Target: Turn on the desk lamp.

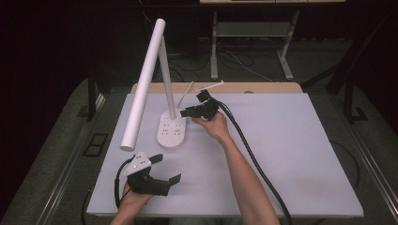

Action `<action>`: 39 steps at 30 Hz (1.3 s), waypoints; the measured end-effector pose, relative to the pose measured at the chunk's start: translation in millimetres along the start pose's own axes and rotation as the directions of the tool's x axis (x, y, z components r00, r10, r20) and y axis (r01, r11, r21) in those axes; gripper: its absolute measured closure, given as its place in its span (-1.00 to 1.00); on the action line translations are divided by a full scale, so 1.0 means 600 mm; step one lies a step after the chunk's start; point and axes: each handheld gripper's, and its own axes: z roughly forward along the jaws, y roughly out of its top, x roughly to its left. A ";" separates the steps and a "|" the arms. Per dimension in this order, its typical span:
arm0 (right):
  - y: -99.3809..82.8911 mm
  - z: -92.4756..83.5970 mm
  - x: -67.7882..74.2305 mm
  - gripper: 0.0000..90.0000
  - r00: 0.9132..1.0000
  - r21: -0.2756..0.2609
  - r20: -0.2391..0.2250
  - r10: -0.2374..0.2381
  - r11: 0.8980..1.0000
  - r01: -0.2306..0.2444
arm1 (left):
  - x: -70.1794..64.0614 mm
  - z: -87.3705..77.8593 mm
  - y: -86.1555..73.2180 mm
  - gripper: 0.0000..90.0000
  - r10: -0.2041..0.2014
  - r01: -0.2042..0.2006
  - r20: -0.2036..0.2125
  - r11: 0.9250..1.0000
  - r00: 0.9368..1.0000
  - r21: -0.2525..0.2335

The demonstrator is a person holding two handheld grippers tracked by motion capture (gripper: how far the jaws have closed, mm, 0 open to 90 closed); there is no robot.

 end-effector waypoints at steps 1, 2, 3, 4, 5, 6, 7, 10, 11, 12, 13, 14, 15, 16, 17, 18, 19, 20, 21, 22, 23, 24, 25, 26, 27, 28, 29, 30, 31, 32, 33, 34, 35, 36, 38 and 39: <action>0.001 0.004 -0.002 0.40 1.000 -0.003 -0.005 0.012 1.000 -0.012 | 0.000 0.000 0.000 -0.99 0.001 -0.001 0.000 1.000 1.000 0.000; 0.001 0.004 -0.002 0.40 1.000 -0.003 -0.005 0.012 1.000 -0.012 | 0.000 0.000 0.000 -0.99 0.001 -0.001 0.000 1.000 1.000 0.000; 0.001 0.008 -0.004 0.47 1.000 -0.006 -0.008 0.023 1.000 -0.023 | 0.000 0.000 0.000 -0.99 0.002 -0.002 0.001 1.000 1.000 0.000; 0.001 0.008 -0.004 0.47 1.000 -0.006 -0.008 0.023 1.000 -0.023 | 0.000 0.000 0.000 -0.99 0.002 -0.002 0.001 1.000 1.000 0.000; 0.001 0.012 -0.007 0.55 0.999 -0.007 -0.010 0.037 0.999 -0.037 | 0.000 0.000 0.000 -0.99 0.001 -0.001 0.002 1.000 1.000 0.000; 0.001 0.012 -0.007 0.55 0.999 -0.007 -0.010 0.037 0.999 -0.037 | 0.000 0.000 0.000 -0.99 0.001 -0.001 0.002 1.000 1.000 0.000; 0.000 0.017 -0.010 0.62 0.999 -0.014 -0.009 0.050 0.999 -0.051 | 0.001 0.000 0.000 -0.99 0.001 -0.001 0.002 1.000 1.000 0.000; -0.004 0.023 -0.015 0.75 0.997 -0.024 -0.007 0.078 0.997 -0.078 | 0.001 -0.001 0.000 -0.99 -0.003 0.003 0.001 1.000 1.000 -0.003; -0.005 0.026 -0.017 0.79 0.996 -0.023 -0.004 0.086 0.996 -0.086 | 0.001 -0.001 0.000 -0.99 -0.002 0.002 0.001 1.000 1.000 -0.002; -0.006 0.028 -0.018 0.83 0.996 -0.025 -0.004 0.091 0.996 -0.091 | 0.001 -0.001 0.000 -0.99 -0.002 0.002 0.001 1.000 1.000 -0.002; -0.007 0.030 -0.020 0.86 0.995 -0.027 -0.004 0.099 0.995 -0.099 | 0.001 0.000 0.000 -0.99 -0.005 0.005 0.002 1.000 1.000 -0.005; -0.007 0.030 -0.020 0.86 0.995 -0.027 -0.004 0.099 0.995 -0.099 | 0.001 0.000 0.000 -0.99 -0.005 0.005 0.002 1.000 1.000 -0.005; -0.009 0.033 -0.023 0.93 0.995 -0.031 -0.006 0.104 0.994 -0.104 | 0.001 0.000 0.000 -0.99 -0.006 0.006 0.002 1.000 1.000 -0.006; -0.009 0.033 -0.023 0.93 0.995 -0.031 -0.006 0.104 0.994 -0.104 | 0.001 0.000 0.000 -0.99 -0.006 0.006 0.002 1.000 1.000 -0.006; -0.011 0.037 -0.025 0.98 0.994 -0.035 -0.003 0.108 0.994 -0.108 | 0.001 -0.001 0.000 -0.99 -0.005 0.005 0.003 1.000 1.000 -0.005; -0.011 0.037 -0.025 0.98 0.994 -0.035 -0.003 0.108 0.994 -0.108 | 0.001 -0.001 0.000 -0.99 -0.005 0.005 0.003 1.000 1.000 -0.005; -0.012 0.040 -0.026 0.99 0.993 -0.033 -0.005 0.120 0.992 -0.120 | 0.001 -0.001 0.000 -0.99 -0.005 0.005 0.002 1.000 1.000 -0.004; -0.012 0.040 -0.026 0.99 0.993 -0.033 -0.005 0.120 0.992 -0.120 | 0.001 -0.001 0.000 -0.99 -0.005 0.005 0.002 1.000 1.000 -0.004; -0.015 0.044 -0.029 0.99 0.992 -0.035 -0.010 0.124 0.992 -0.124 | 0.001 -0.001 0.000 -0.99 -0.006 0.006 0.002 1.000 1.000 -0.003; -0.015 0.044 -0.029 0.99 0.992 -0.035 -0.010 0.124 0.992 -0.124 | 0.001 -0.001 0.000 -0.99 -0.007 0.007 0.003 1.000 1.000 -0.003; -0.017 0.047 -0.030 0.99 0.991 -0.036 -0.011 0.130 0.991 -0.131 | 0.001 0.000 0.000 -0.99 -0.003 0.003 0.006 1.000 1.000 0.000; -0.017 0.047 -0.030 0.99 0.991 -0.036 -0.011 0.130 0.991 -0.131 | 0.001 0.000 0.000 -0.99 -0.003 0.003 0.006 1.000 1.000 0.000; -0.018 0.050 -0.031 0.99 0.990 -0.041 -0.017 0.138 0.989 -0.139 | 0.000 0.001 0.000 -0.99 -0.002 0.002 0.007 1.000 1.000 0.001; -0.019 0.052 -0.031 0.99 0.990 -0.043 -0.022 0.142 0.989 -0.143 | 0.000 0.001 0.000 -0.99 -0.002 0.002 0.007 1.000 1.000 0.001; -0.020 0.054 -0.032 0.99 0.989 -0.044 -0.025 0.145 0.988 -0.146 | 0.000 0.001 0.000 -0.99 -0.002 0.002 0.008 1.000 1.000 0.001; -0.020 0.054 -0.032 0.99 0.989 -0.044 -0.025 0.145 0.988 -0.146 | 0.000 0.001 0.000 -0.99 -0.002 0.002 0.008 1.000 1.000 0.001; -0.022 0.058 -0.033 0.99 0.989 -0.045 -0.028 0.144 0.988 -0.146 | 0.001 0.000 0.000 -0.99 -0.004 0.004 0.008 1.000 1.000 0.001; -0.022 0.058 -0.033 0.99 0.989 -0.045 -0.028 0.144 0.988 -0.146 | 0.001 0.000 0.000 -0.99 -0.004 0.004 0.008 1.000 1.000 0.001; -0.024 0.061 -0.034 0.99 0.989 -0.044 -0.027 0.148 0.988 -0.149 | 0.001 0.000 0.000 -0.99 -0.004 0.004 0.008 1.000 1.000 0.000; -0.024 0.061 -0.034 0.99 0.989 -0.044 -0.027 0.148 0.988 -0.149 | 0.001 0.000 0.000 -0.99 -0.004 0.004 0.008 1.000 1.000 0.000; -0.027 0.066 -0.035 0.99 0.988 -0.042 -0.027 0.152 0.987 -0.153 | 0.001 0.000 0.000 -0.99 -0.006 0.006 0.007 1.000 1.000 0.000; -0.027 0.066 -0.035 0.99 0.988 -0.042 -0.027 0.152 0.987 -0.153 | 0.001 0.000 0.000 -0.99 -0.006 0.006 0.007 1.000 1.000 0.000; -0.029 0.070 -0.035 0.99 0.987 -0.044 -0.027 0.157 0.986 -0.159 | 0.001 0.000 0.000 -0.99 -0.004 0.004 0.008 1.000 1.000 0.001; -0.030 0.072 -0.035 0.99 0.987 -0.048 -0.034 0.156 0.986 -0.157 | 0.001 0.000 0.000 -0.99 -0.004 0.004 0.008 1.000 1.000 0.001; -0.030 0.073 -0.034 0.99 0.987 -0.053 -0.032 0.157 0.986 -0.158 | 0.000 0.001 0.000 -0.99 -0.002 0.002 0.009 1.000 1.000 0.000; -0.028 0.075 -0.028 0.99 0.991 -0.052 -0.009 0.136 0.989 -0.136 | -0.001 0.001 0.000 -0.99 -0.004 0.004 0.008 1.000 1.000 0.002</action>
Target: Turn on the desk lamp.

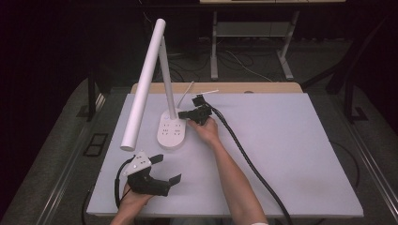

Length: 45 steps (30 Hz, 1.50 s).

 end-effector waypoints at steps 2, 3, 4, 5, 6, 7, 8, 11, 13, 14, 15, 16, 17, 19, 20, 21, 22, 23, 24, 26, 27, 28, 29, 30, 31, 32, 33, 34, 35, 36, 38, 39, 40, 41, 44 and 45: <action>0.000 0.000 0.004 0.99 1.000 0.004 0.014 -0.017 1.000 0.017 | -0.001 0.000 0.000 -0.99 0.000 0.000 0.000 1.000 1.000 0.001; -0.001 0.000 0.005 0.99 1.000 0.004 0.015 -0.023 1.000 0.023 | -0.001 0.000 0.000 -0.99 0.000 0.000 0.000 1.000 1.000 0.001; -0.001 0.000 0.004 0.99 1.000 0.004 0.017 -0.023 1.000 0.023 | -0.001 -0.001 0.000 -0.99 0.006 -0.006 0.000 1.000 1.000 0.001; -0.001 0.000 0.004 0.99 1.000 0.004 0.017 -0.023 1.000 0.023 | -0.001 -0.001 0.000 -0.99 0.006 -0.006 0.000 1.000 1.000 0.001; -0.001 0.000 0.004 1.00 0.999 0.009 0.020 -0.035 0.999 0.035 | -0.002 -0.001 0.000 -0.99 0.008 -0.008 0.000 1.000 1.000 0.000; -0.001 0.000 0.005 1.00 0.999 0.011 0.025 -0.045 0.999 0.045 | -0.002 -0.001 0.000 -0.99 0.008 -0.008 0.000 1.000 1.000 0.000; -0.002 0.000 0.006 1.00 0.998 0.012 0.032 -0.056 0.998 0.056 | -0.003 -0.001 0.000 -0.99 0.008 -0.008 -0.001 1.000 1.000 0.000; -0.003 0.000 0.008 1.00 0.998 0.013 0.036 -0.058 0.998 0.058 | -0.003 -0.001 0.000 -0.99 0.009 -0.009 -0.002 1.000 1.000 0.000; -0.004 0.000 0.005 1.00 0.998 0.007 0.029 -0.051 0.999 0.051 | -0.002 -0.001 0.000 -0.99 0.011 -0.011 -0.001 1.000 1.000 0.002; -0.004 0.000 0.005 1.00 0.998 0.006 0.028 -0.049 0.999 0.049 | -0.002 -0.001 0.000 -0.99 0.010 -0.010 0.001 1.000 1.000 0.003; -0.004 0.000 0.005 1.00 0.998 0.006 0.028 -0.049 0.999 0.049 | -0.002 -0.001 0.000 -0.99 0.010 -0.010 0.001 1.000 1.000 0.003; -0.004 0.000 0.005 0.99 0.999 0.004 0.024 -0.044 0.999 0.044 | -0.002 0.000 0.000 -0.99 0.008 -0.008 0.002 1.000 1.000 0.003; -0.004 -0.001 0.005 0.99 0.999 0.004 0.025 -0.043 0.999 0.043 | -0.002 0.000 0.000 -0.99 0.008 -0.008 0.002 1.000 1.000 0.003; -0.004 -0.001 0.005 0.99 0.999 0.001 0.030 -0.036 0.999 0.036 | -0.001 0.000 -0.001 -0.99 0.006 -0.006 0.002 1.000 1.000 0.004; -0.003 -0.005 0.005 0.99 0.999 -0.008 0.041 -0.028 1.000 0.028 | -0.001 -0.001 -0.001 -0.99 0.005 -0.005 0.001 1.000 1.000 0.002; -0.003 -0.005 0.005 0.99 0.999 -0.008 0.041 -0.028 1.000 0.028 | -0.001 -0.001 -0.001 -0.99 0.005 -0.005 0.001 1.000 1.000 0.002; -0.002 -0.008 0.005 0.99 0.999 -0.002 0.043 -0.030 1.000 0.031 | -0.001 -0.002 -0.001 -0.99 0.002 -0.002 0.001 1.000 1.000 -0.001; -0.001 -0.009 0.005 0.99 0.999 -0.007 0.038 -0.027 1.000 0.027 | -0.001 -0.002 -0.001 -0.99 0.002 -0.002 0.001 1.000 1.000 -0.001; 0.000 -0.012 0.005 0.99 0.999 -0.008 0.032 -0.024 1.000 0.024 | 0.000 -0.002 -0.001 -0.99 0.001 -0.001 0.000 1.000 1.000 -0.003; 0.002 -0.021 0.008 0.99 0.999 -0.015 0.029 -0.023 1.000 0.024 | 0.000 -0.003 0.000 -0.99 -0.001 0.001 -0.002 1.000 1.000 -0.007; 0.002 -0.021 0.008 0.99 0.999 -0.015 0.029 -0.023 1.000 0.024 | 0.000 -0.003 0.000 -0.99 -0.001 0.001 -0.002 1.000 1.000 -0.007; 0.004 -0.030 0.010 0.99 0.999 -0.018 0.029 -0.037 0.999 0.037 | 0.001 -0.004 0.000 -0.99 -0.006 0.006 -0.003 1.000 1.000 -0.010; 0.004 -0.030 0.010 0.99 0.999 -0.018 0.029 -0.037 0.999 0.037 | 0.001 -0.004 0.000 -0.99 -0.006 0.006 -0.003 1.000 1.000 -0.010; 0.007 -0.041 0.012 0.99 0.998 -0.024 0.034 -0.053 0.998 0.054 | 0.002 -0.005 0.000 -0.99 -0.008 0.008 -0.005 1.000 1.000 -0.013; 0.007 -0.041 0.012 0.99 0.998 -0.024 0.034 -0.053 0.998 0.054 | 0.002 -0.005 0.000 -0.99 -0.008 0.008 -0.005 1.000 1.000 -0.013; 0.009 -0.054 0.014 0.99 0.997 -0.026 0.035 -0.067 0.997 0.068 | 0.002 -0.005 0.000 -0.99 -0.008 0.008 -0.006 1.000 1.000 -0.014; 0.009 -0.054 0.014 0.99 0.997 -0.026 0.035 -0.067 0.997 0.068 | 0.002 -0.005 0.000 -0.99 -0.008 0.008 -0.006 1.000 1.000 -0.014; 0.011 -0.067 0.016 0.99 0.996 -0.025 0.036 -0.081 0.996 0.082 | 0.002 -0.004 0.000 -0.99 -0.007 0.007 -0.007 1.000 1.000 -0.012; 0.011 -0.067 0.016 0.99 0.996 -0.025 0.036 -0.081 0.996 0.082 | 0.002 -0.004 0.000 -0.99 -0.007 0.007 -0.007 1.000 1.000 -0.012; 0.012 -0.079 0.019 0.99 0.995 -0.022 0.039 -0.092 0.995 0.093 | 0.002 -0.003 0.000 -0.99 -0.004 0.004 -0.006 1.000 1.000 -0.010; 0.011 -0.092 0.023 0.99 0.993 -0.015 0.044 -0.112 0.994 0.112 | 0.002 -0.002 0.000 -0.99 -0.002 0.002 -0.005 1.000 1.000 -0.007; 0.011 -0.092 0.023 0.99 0.993 -0.015 0.044 -0.112 0.994 0.112 | 0.002 -0.002 0.000 -0.99 -0.002 0.002 -0.005 1.000 1.000 -0.007; 0.010 -0.106 0.026 0.99 0.990 -0.015 0.046 -0.132 0.991 0.133 | 0.002 -0.001 0.000 -0.99 0.003 -0.003 -0.001 1.000 1.000 -0.005; 0.010 -0.106 0.026 0.99 0.990 -0.015 0.046 -0.132 0.991 0.133 | 0.002 -0.001 0.000 -0.99 0.003 -0.003 -0.001 1.000 1.000 -0.005; 0.010 -0.141 0.034 0.99 0.984 -0.014 0.053 -0.170 0.985 0.171 | 0.001 -0.002 0.001 -0.99 0.009 -0.009 -0.001 1.000 1.000 -0.008; 0.010 -0.151 0.035 0.99 0.982 -0.013 0.056 -0.180 0.983 0.181 | 0.001 -0.002 0.001 -0.99 0.009 -0.009 -0.001 1.000 1.000 -0.008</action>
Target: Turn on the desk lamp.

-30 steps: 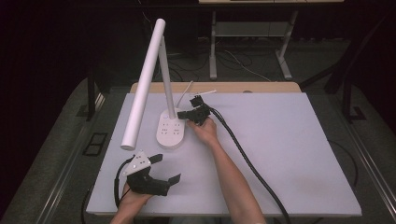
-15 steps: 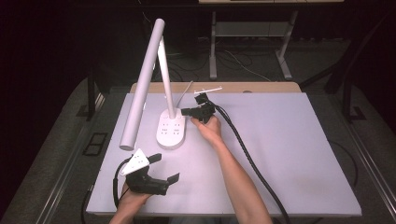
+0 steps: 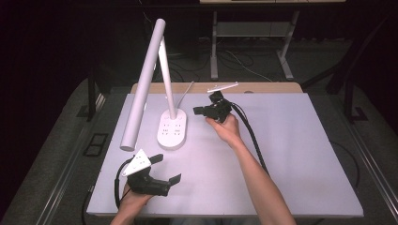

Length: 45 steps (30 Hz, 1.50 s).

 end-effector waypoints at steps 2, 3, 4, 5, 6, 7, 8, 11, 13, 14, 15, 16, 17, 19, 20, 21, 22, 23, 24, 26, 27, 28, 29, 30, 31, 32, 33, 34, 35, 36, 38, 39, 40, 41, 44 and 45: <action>-0.001 -0.017 0.002 0.99 1.000 -0.009 0.000 -0.012 1.000 0.012 | 0.000 0.000 -0.001 -0.99 -0.001 0.001 -0.002 1.000 1.000 0.001; -0.001 -0.025 0.004 0.99 1.000 -0.015 0.000 -0.020 1.000 0.020 | 0.000 -0.001 -0.001 -0.99 -0.003 0.003 -0.005 1.000 1.000 0.000; -0.001 -0.025 0.004 0.99 1.000 -0.015 0.000 -0.020 1.000 0.020 | 0.000 -0.001 -0.001 -0.99 -0.003 0.003 -0.005 1.000 1.000 0.000; -0.003 -0.041 0.006 0.99 1.000 -0.015 0.007 -0.028 1.000 0.028 | 0.000 -0.001 -0.001 -0.99 -0.006 0.006 -0.007 1.000 1.000 -0.001; -0.003 -0.041 0.006 0.99 1.000 -0.015 0.007 -0.028 1.000 0.028 | 0.000 -0.001 -0.001 -0.99 -0.006 0.006 -0.007 1.000 1.000 -0.001; -0.005 -0.048 0.007 0.98 1.000 -0.016 0.009 -0.030 0.999 0.030 | 0.000 0.000 -0.001 -0.99 -0.009 0.009 -0.006 1.000 1.000 -0.001; -0.006 -0.055 0.007 0.85 0.999 -0.013 0.010 -0.031 0.999 0.031 | 0.000 0.000 -0.001 -0.99 -0.009 0.009 -0.003 1.000 1.000 0.000; -0.016 -0.080 0.008 0.64 0.999 -0.021 0.035 -0.035 0.999 0.035 | -0.002 0.003 -0.002 -0.99 -0.006 0.006 0.001 1.000 1.000 0.005; -0.021 -0.092 0.008 0.49 0.999 -0.018 0.044 -0.033 0.999 0.033 | -0.003 0.004 -0.002 -0.99 -0.005 0.005 0.002 1.000 1.000 0.005; -0.021 -0.092 0.008 0.49 0.999 -0.018 0.044 -0.033 0.999 0.033 | -0.003 0.004 -0.002 -0.99 -0.005 0.005 0.002 1.000 1.000 0.005; -0.026 -0.106 0.008 0.32 0.998 -0.017 0.047 -0.037 0.999 0.037 | -0.003 0.005 -0.002 -0.99 -0.007 0.007 0.002 1.000 1.000 0.005; -0.028 -0.112 0.009 0.25 0.998 -0.020 0.053 -0.030 0.999 0.032 | -0.003 0.005 -0.002 -0.99 -0.007 0.007 0.002 1.000 1.000 0.005; -0.030 -0.119 0.009 0.20 0.998 -0.019 0.054 -0.025 0.999 0.026 | -0.002 0.004 -0.002 -0.99 -0.010 0.010 0.000 1.000 1.000 0.004; -0.035 -0.131 0.010 0.02 0.997 -0.017 0.067 -0.027 0.999 0.028 | -0.003 0.005 -0.002 -0.99 -0.011 0.011 -0.002 1.000 1.000 0.006; -0.035 -0.131 0.010 0.02 0.997 -0.017 0.067 -0.027 0.999 0.028 | -0.003 0.005 -0.002 -0.99 -0.011 0.011 -0.002 1.000 1.000 0.006; -0.041 -0.143 0.011 -0.18 0.997 -0.015 0.075 -0.030 0.999 0.031 | -0.004 0.005 -0.002 -0.99 -0.011 0.011 -0.002 1.000 1.000 0.006; -0.041 -0.143 0.011 -0.18 0.997 -0.015 0.075 -0.030 0.999 0.031 | -0.004 0.005 -0.002 -0.99 -0.011 0.011 -0.002 1.000 1.000 0.006; -0.049 -0.153 0.013 -0.42 0.997 -0.007 0.075 -0.033 0.999 0.034 | -0.005 0.007 -0.002 -0.99 -0.007 0.007 0.002 1.000 1.000 0.011; -0.049 -0.153 0.013 -0.42 0.997 -0.007 0.075 -0.033 0.999 0.034 | -0.005 0.007 -0.002 -0.99 -0.007 0.007 0.002 1.000 1.000 0.011; -0.061 -0.163 0.015 -0.65 0.997 0.001 0.076 -0.031 1.000 0.031 | -0.006 0.007 -0.002 -0.99 0.000 0.000 0.002 1.000 1.000 0.014; -0.075 -0.171 0.016 -0.77 0.996 0.005 0.083 -0.040 0.999 0.040 | -0.006 0.007 -0.002 -0.99 -0.001 0.001 0.002 1.000 1.000 0.014; -0.082 -0.174 0.017 -0.83 0.996 0.011 0.085 -0.037 0.999 0.036 | -0.006 0.007 -0.002 -0.99 -0.001 0.001 0.002 1.000 1.000 0.014; -0.088 -0.177 0.017 -1.00 0.996 0.017 0.078 -0.041 0.999 0.040 | -0.006 0.008 -0.002 -0.99 -0.001 0.001 -0.001 1.000 1.000 0.016; -0.094 -0.180 0.019 -0.99 0.996 0.027 0.074 -0.041 0.999 0.039 | -0.006 0.008 -0.002 -0.99 -0.003 0.003 -0.001 1.000 1.000 0.015; -0.100 -0.183 0.020 -0.99 0.996 0.029 0.075 -0.046 0.999 0.044 | -0.006 0.008 -0.002 -0.99 -0.002 0.002 -0.001 1.000 1.000 0.015; -0.100 -0.183 0.020 -0.99 0.996 0.029 0.075 -0.046 0.999 0.044 | -0.006 0.008 -0.002 -0.99 -0.002 0.002 -0.001 1.000 1.000 0.015; -0.111 -0.192 0.024 -0.99 0.996 0.023 0.079 -0.051 0.999 0.049 | -0.007 0.008 -0.002 -0.99 -0.001 0.001 -0.001 1.000 1.000 0.016; -0.116 -0.197 0.026 -0.99 0.996 0.020 0.079 -0.050 0.999 0.049 | -0.007 0.009 -0.002 -0.99 -0.002 0.002 -0.001 1.000 1.000 0.017; -0.121 -0.201 0.027 -0.99 0.996 0.011 0.076 -0.048 0.999 0.047 | -0.007 0.009 -0.002 -0.99 -0.001 0.001 -0.001 1.000 1.000 0.018; -0.121 -0.201 0.027 -0.99 0.996 0.011 0.076 -0.048 0.999 0.047 | -0.007 0.009 -0.002 -0.99 -0.001 0.001 -0.001 1.000 1.000 0.018; -0.136 -0.213 0.033 -0.99 0.997 0.004 0.066 -0.040 0.999 0.040 | -0.008 0.009 -0.002 -0.99 0.001 -0.001 0.000 1.000 1.000 0.016; -0.141 -0.218 0.036 -0.99 0.997 0.002 0.068 -0.040 0.999 0.040 | -0.009 0.008 -0.002 -0.99 0.005 -0.005 0.001 1.000 1.000 0.020; -0.141 -0.218 0.036 -0.99 0.997 0.002 0.068 -0.040 0.999 0.040 | -0.009 0.008 -0.002 -0.99 0.005 -0.005 0.001 1.000 1.000 0.020; -0.151 -0.227 0.039 -0.99 0.997 -0.006 0.064 -0.036 0.999 0.037 | -0.009 0.008 -0.002 -0.99 0.007 -0.007 0.003 1.000 1.000 0.020; -0.166 -0.241 0.042 -0.99 0.997 -0.014 0.067 -0.032 0.999 0.033 | -0.010 0.009 -0.002 -0.99 0.010 -0.010 0.004 1.000 1.000 0.021; -0.172 -0.245 0.042 -0.99 0.997 -0.015 0.070 -0.029 0.999 0.030 | -0.010 0.010 -0.002 -0.99 0.011 -0.012 0.005 1.000 1.000 0.021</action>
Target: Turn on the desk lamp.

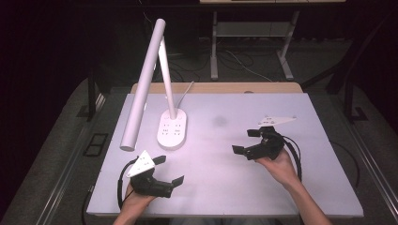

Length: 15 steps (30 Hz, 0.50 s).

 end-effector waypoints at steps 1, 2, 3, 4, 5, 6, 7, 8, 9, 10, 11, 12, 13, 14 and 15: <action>0.000 0.000 0.000 -0.99 1.000 0.000 0.000 0.000 1.000 0.000 | 0.000 0.000 0.000 -0.99 0.000 0.000 0.000 1.000 1.000 0.000; -0.012 -0.010 -0.001 -0.99 1.000 -0.003 0.008 0.005 1.000 -0.005 | 0.000 0.000 0.000 -0.99 0.003 -0.003 -0.001 1.000 1.000 0.001; -0.018 -0.015 -0.003 -0.99 1.000 -0.003 0.010 0.009 1.000 -0.009 | 0.000 0.000 0.000 -0.99 0.003 -0.003 -0.001 1.000 1.000 0.001; -0.023 -0.020 -0.004 -0.99 1.000 0.000 0.013 0.015 1.000 -0.015 | 0.000 0.000 0.000 -0.99 0.001 -0.001 -0.003 1.000 1.000 -0.001; -0.029 -0.026 -0.005 -0.99 1.000 0.001 0.021 0.016 1.000 -0.016 | 0.000 0.000 0.000 -0.99 0.001 -0.001 -0.003 1.000 1.000 -0.001; -0.029 -0.026 -0.005 -0.99 1.000 0.001 0.021 0.016 1.000 -0.016 | 0.000 0.000 0.000 -0.99 0.000 0.000 -0.003 1.000 1.000 0.000; -0.035 -0.031 -0.006 -0.99 1.000 0.001 0.024 0.020 1.000 -0.020 | 0.000 0.000 0.000 -0.99 0.002 -0.002 -0.002 1.000 1.000 0.001; -0.046 -0.043 -0.005 -0.99 0.999 -0.005 0.035 0.026 1.000 -0.026 | 0.000 0.001 0.000 -0.99 0.004 -0.004 -0.001 1.000 1.000 0.007; -0.046 -0.043 -0.005 -0.99 0.999 -0.005 0.035 0.026 1.000 -0.026 | 0.000 0.001 0.000 -0.99 0.004 -0.004 -0.001 1.000 1.000 0.007; -0.059 -0.054 -0.005 -0.99 0.998 -0.007 0.047 0.030 1.000 -0.030 | -0.001 0.002 0.000 -0.99 0.010 -0.010 -0.003 1.000 1.000 0.014; -0.059 -0.054 -0.005 -0.99 0.998 -0.007 0.047 0.030 1.000 -0.030 | -0.001 0.002 0.000 -0.99 0.010 -0.010 -0.003 1.000 1.000 0.014; -0.074 -0.064 -0.005 -0.99 0.997 -0.012 0.057 0.043 0.999 -0.042 | -0.001 0.001 0.000 -0.99 0.011 -0.011 -0.004 1.000 1.000 0.015; -0.074 -0.064 -0.005 -0.99 0.997 -0.012 0.057 0.043 0.999 -0.042 | -0.001 0.001 0.000 -0.99 0.011 -0.011 -0.004 1.000 1.000 0.015; -0.089 -0.073 -0.007 -0.99 0.996 -0.011 0.068 0.049 0.999 -0.048 | -0.002 0.001 0.000 -0.99 0.006 -0.006 -0.002 1.000 1.000 0.009; -0.096 -0.078 -0.007 -0.99 0.996 -0.007 0.073 0.053 0.999 -0.052 | -0.001 0.000 0.000 -0.99 0.007 -0.007 -0.003 1.000 1.000 0.010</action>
